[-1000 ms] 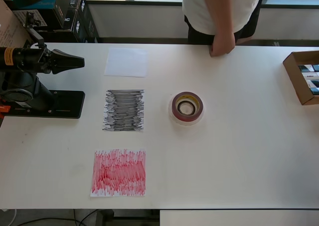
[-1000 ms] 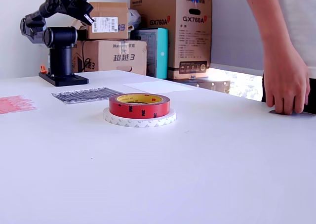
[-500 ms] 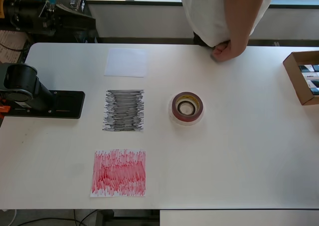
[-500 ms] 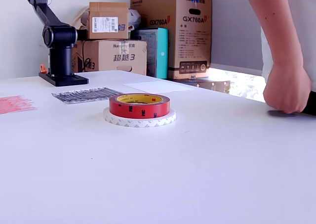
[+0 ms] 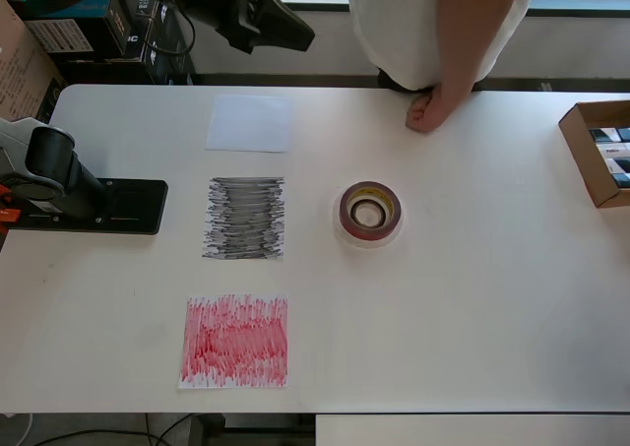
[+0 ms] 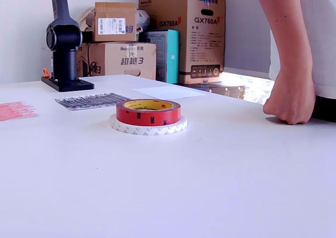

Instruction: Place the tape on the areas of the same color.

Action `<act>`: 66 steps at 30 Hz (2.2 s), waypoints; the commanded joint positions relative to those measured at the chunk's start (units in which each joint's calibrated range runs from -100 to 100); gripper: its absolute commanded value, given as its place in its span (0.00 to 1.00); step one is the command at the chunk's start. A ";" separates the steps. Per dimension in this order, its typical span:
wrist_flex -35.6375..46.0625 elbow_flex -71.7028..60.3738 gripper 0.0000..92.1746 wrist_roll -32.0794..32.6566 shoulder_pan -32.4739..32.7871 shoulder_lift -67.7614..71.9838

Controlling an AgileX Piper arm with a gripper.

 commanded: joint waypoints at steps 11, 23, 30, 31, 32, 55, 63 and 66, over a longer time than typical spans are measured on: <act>17.70 -17.87 0.00 16.08 -3.11 22.48; 29.66 -19.14 0.00 21.81 -3.42 22.58; 30.00 -19.14 0.00 22.63 -6.50 22.67; 30.00 -19.14 0.00 22.63 -6.98 22.76; 30.00 -19.14 0.00 22.63 -7.45 22.76; 29.07 -24.60 0.00 25.90 -11.79 36.33; 29.07 -24.05 0.00 26.64 -11.55 38.76; 29.07 -24.32 0.00 26.48 -11.40 39.60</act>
